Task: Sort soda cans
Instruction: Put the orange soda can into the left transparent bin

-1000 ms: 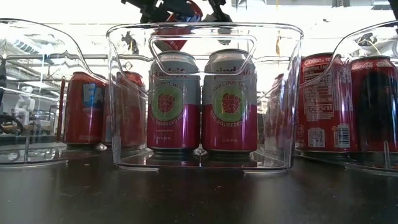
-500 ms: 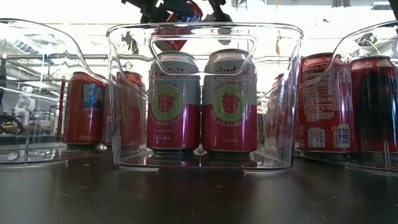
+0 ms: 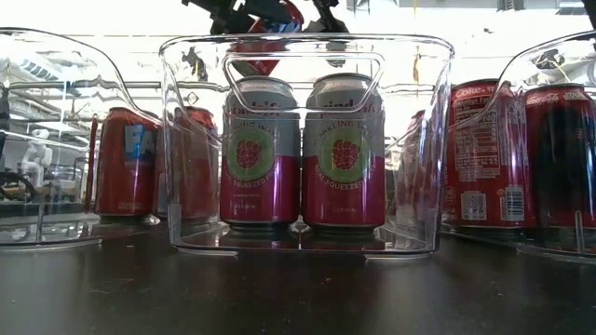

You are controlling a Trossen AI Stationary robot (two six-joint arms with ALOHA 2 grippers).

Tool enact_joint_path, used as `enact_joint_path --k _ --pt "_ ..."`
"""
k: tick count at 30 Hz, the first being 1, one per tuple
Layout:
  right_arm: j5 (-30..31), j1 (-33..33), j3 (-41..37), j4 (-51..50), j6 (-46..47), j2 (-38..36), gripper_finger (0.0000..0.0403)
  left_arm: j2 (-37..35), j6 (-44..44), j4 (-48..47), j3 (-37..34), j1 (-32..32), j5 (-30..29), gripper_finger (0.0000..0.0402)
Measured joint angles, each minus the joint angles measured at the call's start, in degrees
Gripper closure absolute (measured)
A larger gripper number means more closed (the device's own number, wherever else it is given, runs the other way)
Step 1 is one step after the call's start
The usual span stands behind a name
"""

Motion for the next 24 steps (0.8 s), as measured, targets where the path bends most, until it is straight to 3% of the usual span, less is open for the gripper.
enact_joint_path --k 6,17,24 --pt "-0.1 0.0 0.0 0.1 0.0 0.0 0.009 0.0 0.0 0.1 0.0 0.0 0.0 0.007" --pt "-0.2 0.0 0.0 0.6 -0.7 0.0 0.0021 0.0 0.0 0.1 0.0 0.0 0.0 0.007" --pt "-0.2 0.0 0.0 0.6 -1.3 -0.8 0.0014 0.0 0.0 -0.1 0.0 0.0 0.2 0.007"
